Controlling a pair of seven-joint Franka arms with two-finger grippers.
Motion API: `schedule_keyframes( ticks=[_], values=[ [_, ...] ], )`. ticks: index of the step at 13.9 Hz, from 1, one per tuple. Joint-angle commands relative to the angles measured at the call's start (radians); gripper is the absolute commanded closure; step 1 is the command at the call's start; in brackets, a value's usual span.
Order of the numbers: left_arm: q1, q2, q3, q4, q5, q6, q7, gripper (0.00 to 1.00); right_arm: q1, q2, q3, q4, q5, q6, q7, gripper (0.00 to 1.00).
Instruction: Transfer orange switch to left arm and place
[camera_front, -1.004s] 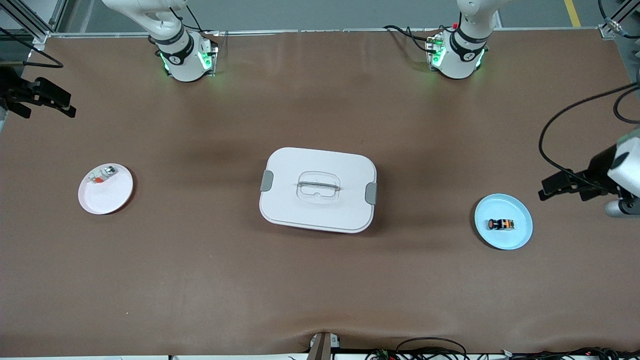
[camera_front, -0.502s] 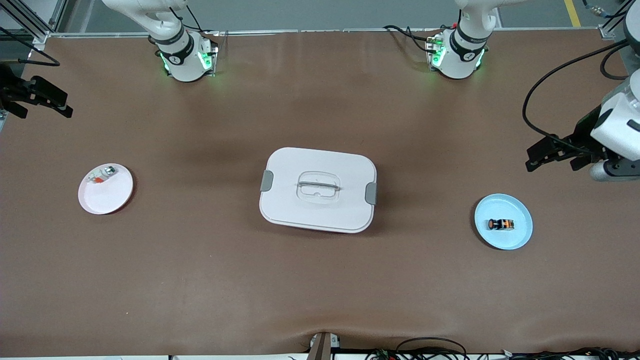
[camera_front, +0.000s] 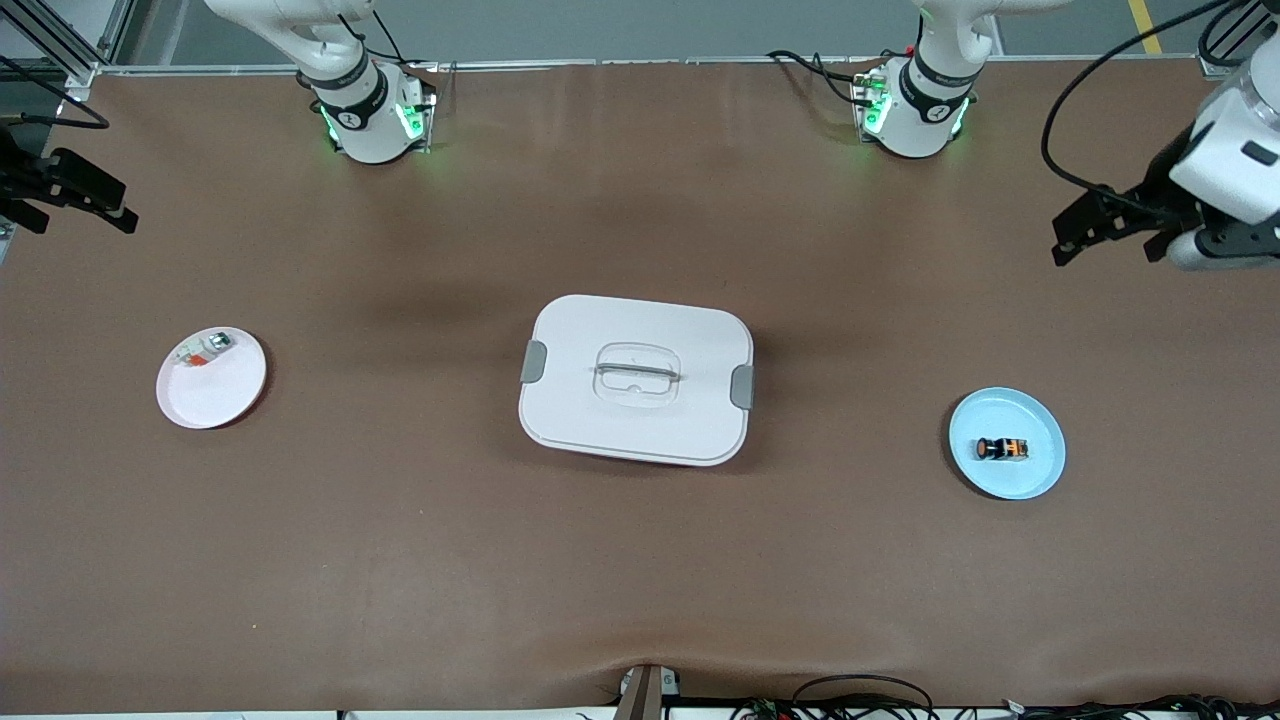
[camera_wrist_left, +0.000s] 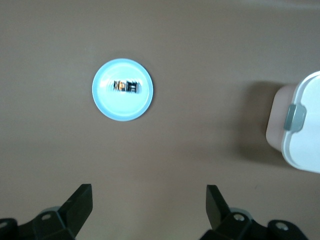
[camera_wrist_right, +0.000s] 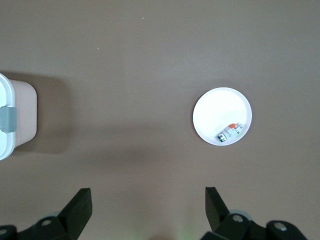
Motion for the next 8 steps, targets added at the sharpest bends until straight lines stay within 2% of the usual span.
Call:
schedule_keyframes(
  ticks=[1, 4, 8],
  values=[
    [-0.023, -0.093, 0.018, -0.101, -0.006, 0.011, 0.015, 0.0, -0.02, -0.033, 0.011, -0.035, 0.032, 0.005, 0.009, 0.0],
    [-0.009, -0.085, 0.019, -0.086, -0.002, 0.0, 0.023, 0.0, -0.014, -0.034, 0.011, -0.035, 0.04, 0.005, 0.029, 0.0],
    [0.017, -0.024, 0.022, -0.002, 0.0, -0.037, 0.02, 0.0, -0.013, -0.033, 0.012, -0.033, 0.039, 0.009, 0.028, 0.0]
  ],
)
